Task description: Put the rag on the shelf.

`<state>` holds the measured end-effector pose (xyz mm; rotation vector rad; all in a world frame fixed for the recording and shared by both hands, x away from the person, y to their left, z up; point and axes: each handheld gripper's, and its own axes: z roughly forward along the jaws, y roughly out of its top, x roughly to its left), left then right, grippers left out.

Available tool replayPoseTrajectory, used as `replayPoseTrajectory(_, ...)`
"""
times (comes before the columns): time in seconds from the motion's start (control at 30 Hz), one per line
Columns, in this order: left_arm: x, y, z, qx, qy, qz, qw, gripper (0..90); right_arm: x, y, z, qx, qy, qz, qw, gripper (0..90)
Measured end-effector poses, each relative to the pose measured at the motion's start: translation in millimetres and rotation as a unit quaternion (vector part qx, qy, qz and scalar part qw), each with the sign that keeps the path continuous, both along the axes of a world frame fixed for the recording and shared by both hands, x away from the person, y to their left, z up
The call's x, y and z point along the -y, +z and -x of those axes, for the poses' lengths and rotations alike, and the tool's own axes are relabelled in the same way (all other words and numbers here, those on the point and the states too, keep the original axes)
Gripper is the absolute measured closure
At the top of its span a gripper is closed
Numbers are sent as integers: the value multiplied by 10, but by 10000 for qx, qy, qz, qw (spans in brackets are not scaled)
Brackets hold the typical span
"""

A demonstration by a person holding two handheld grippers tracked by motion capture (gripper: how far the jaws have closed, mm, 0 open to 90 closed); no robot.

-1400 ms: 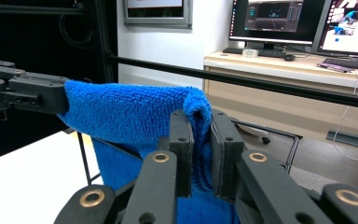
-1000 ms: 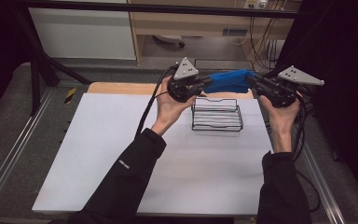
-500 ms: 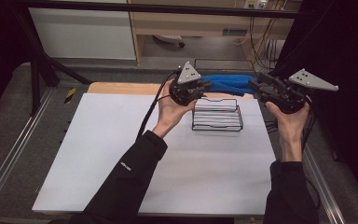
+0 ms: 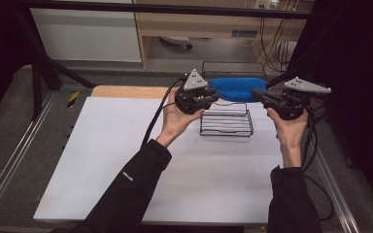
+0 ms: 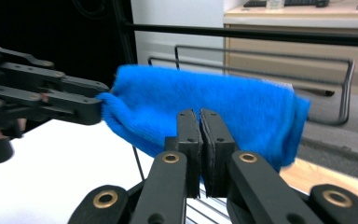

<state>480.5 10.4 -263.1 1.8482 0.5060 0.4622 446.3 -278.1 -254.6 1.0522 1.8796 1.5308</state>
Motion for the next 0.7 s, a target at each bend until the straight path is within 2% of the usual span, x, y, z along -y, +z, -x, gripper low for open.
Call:
replayPoseTrajectory(0.2, -20, -66, 23, -159, 15, -78, 9998, 739, 13, -168, -45, -123, -65, 9, 9999, 869)
replayPoseTrajectory(0.4, 39, -138, -30, -306, 211, -182, 9991, 755, 0, -278, -120, -169, -177, 62, 9997, 828)
replayPoseTrajectory(0.57, 45, -182, -46, -367, 230, -204, 9989, 741, -4, -299, -123, -97, -163, 45, 9998, 781)
replayPoseTrajectory(0.7, -12, -175, -9, -449, 240, -231, 9984, 662, 3, -259, -43, -7, -73, -1, 10000, 725)
